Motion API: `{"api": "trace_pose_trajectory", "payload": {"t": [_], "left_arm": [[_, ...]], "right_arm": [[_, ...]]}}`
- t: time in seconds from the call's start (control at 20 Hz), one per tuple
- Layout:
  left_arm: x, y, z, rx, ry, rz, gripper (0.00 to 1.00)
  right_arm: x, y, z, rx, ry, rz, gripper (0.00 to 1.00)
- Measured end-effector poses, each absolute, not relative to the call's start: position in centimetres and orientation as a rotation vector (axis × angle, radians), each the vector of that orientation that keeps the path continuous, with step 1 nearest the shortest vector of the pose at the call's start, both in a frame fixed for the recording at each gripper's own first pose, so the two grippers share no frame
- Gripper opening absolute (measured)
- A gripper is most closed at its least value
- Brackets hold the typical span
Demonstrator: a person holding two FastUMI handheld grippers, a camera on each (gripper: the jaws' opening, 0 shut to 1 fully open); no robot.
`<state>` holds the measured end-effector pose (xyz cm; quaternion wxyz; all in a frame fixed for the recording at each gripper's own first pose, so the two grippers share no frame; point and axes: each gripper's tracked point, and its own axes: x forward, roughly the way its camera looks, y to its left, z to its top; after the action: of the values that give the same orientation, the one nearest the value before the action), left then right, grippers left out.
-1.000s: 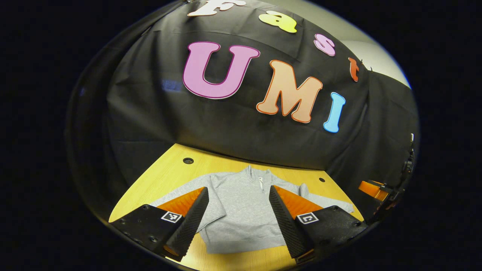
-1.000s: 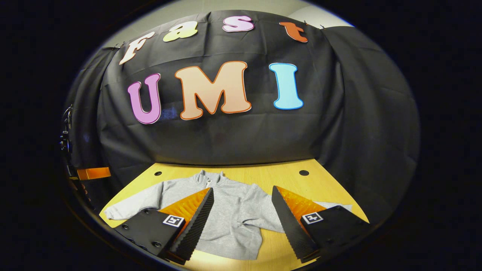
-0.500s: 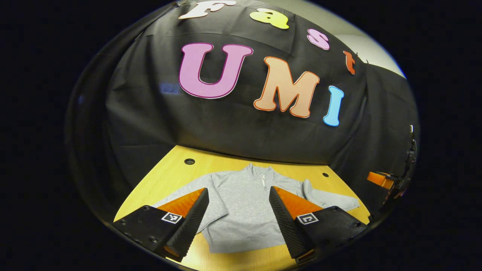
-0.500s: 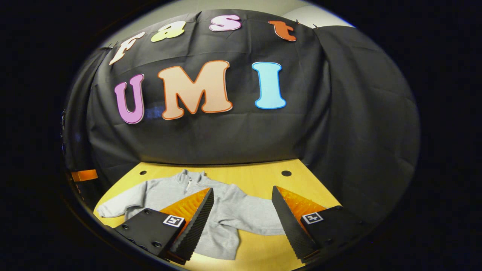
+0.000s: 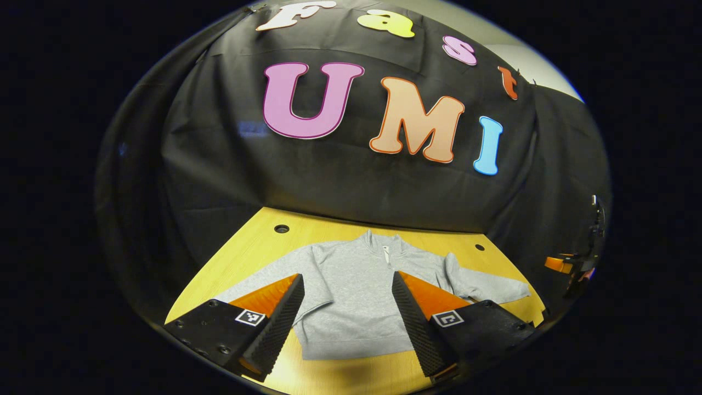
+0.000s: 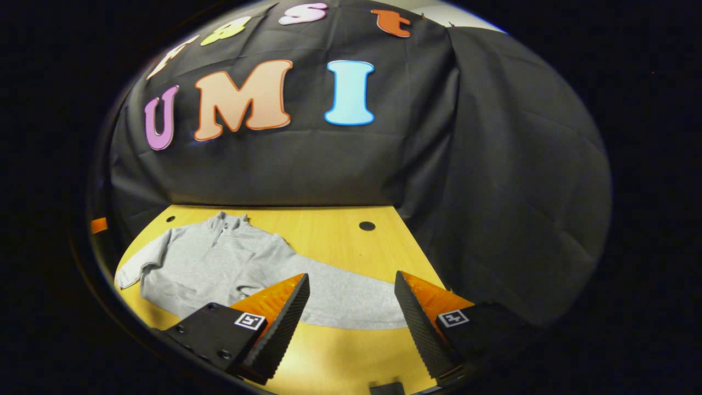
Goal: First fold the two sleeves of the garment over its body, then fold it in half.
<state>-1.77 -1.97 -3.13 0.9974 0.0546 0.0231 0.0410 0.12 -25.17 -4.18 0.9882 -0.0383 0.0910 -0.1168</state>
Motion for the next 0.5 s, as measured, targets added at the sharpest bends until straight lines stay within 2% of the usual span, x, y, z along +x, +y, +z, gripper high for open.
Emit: {"api": "trace_pose_trajectory", "payload": {"t": [0.35,0.5], "left_arm": [[-2.3,-2.9,-4.0,0.105,0.048,0.139,0.94],[-2.2,-3.6,-4.4,0.125,0.057,0.150,0.94]], "right_arm": [[3.0,-33.9,-11.5,-0.085,0.368,-0.287,0.98],[4.0,-36.0,-14.8,-0.079,0.450,-0.266,0.98]]}}
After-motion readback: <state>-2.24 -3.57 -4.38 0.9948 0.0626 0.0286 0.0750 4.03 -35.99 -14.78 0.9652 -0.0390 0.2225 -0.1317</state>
